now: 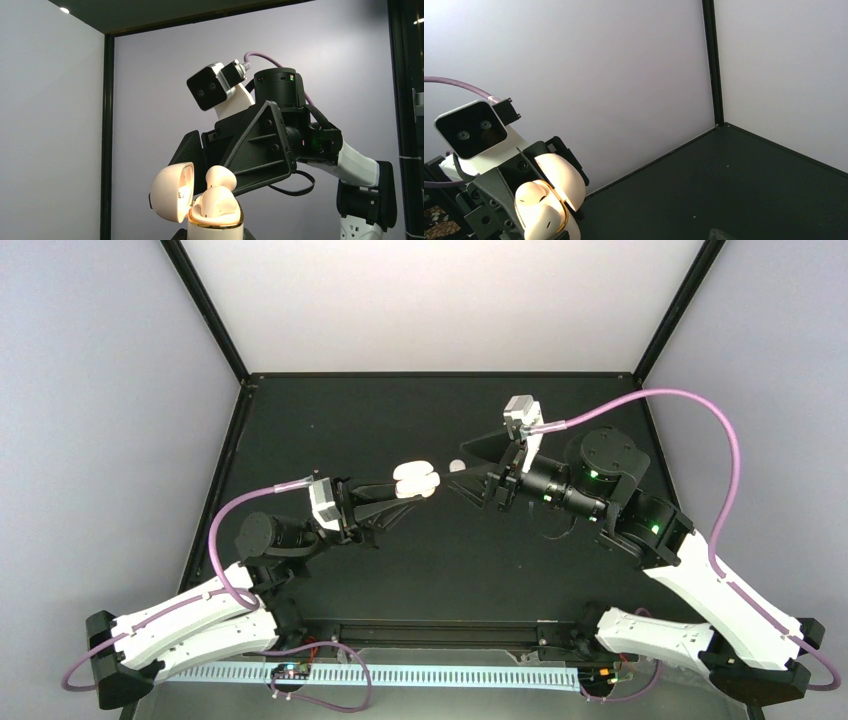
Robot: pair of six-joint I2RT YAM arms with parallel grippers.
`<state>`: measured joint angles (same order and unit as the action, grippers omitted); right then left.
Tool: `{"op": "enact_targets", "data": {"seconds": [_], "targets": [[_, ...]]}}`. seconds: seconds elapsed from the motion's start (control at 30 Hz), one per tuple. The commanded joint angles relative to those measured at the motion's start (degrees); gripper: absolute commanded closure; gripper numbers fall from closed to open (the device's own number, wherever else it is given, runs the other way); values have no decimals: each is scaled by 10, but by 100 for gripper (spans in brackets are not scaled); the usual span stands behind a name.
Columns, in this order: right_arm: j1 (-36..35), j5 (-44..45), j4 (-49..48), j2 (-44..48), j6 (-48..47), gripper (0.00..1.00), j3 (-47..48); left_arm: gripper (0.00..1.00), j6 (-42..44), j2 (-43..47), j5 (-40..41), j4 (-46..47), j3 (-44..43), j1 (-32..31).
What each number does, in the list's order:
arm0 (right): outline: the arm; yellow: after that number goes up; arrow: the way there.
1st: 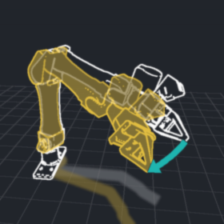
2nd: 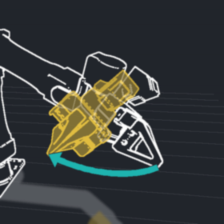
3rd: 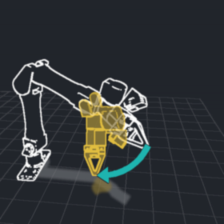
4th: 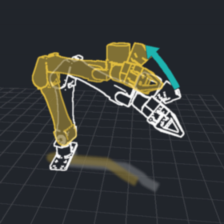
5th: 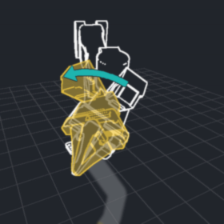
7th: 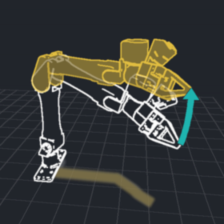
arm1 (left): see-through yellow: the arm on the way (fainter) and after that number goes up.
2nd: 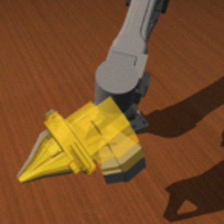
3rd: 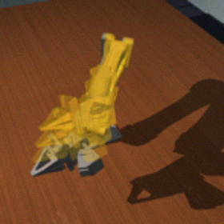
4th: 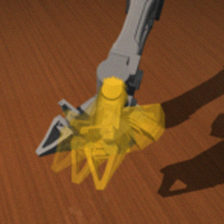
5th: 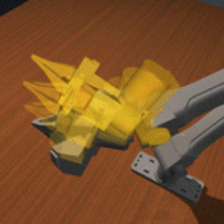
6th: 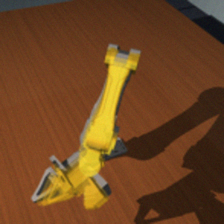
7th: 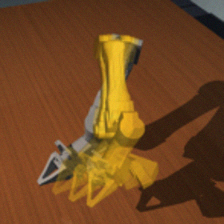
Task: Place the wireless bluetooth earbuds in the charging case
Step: Place the earbud in the charging case.
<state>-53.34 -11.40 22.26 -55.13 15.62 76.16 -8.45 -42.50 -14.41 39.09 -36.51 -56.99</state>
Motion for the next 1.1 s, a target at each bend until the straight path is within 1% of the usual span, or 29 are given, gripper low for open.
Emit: {"op": "enact_targets", "data": {"seconds": [0.0, 0.43, 1.07], "targets": [[-4, -20, -15, -1, 9, 28, 13, 98, -5, -3, -4, 20, -2, -2], [-4, -42, -34, 5, 15, 28, 9, 98, -8, -10, -4, 23, 0, -2], [-4, -51, -60, 2, 38, 28, 4, 99, -14, -17, -9, 29, 1, -2]]}}
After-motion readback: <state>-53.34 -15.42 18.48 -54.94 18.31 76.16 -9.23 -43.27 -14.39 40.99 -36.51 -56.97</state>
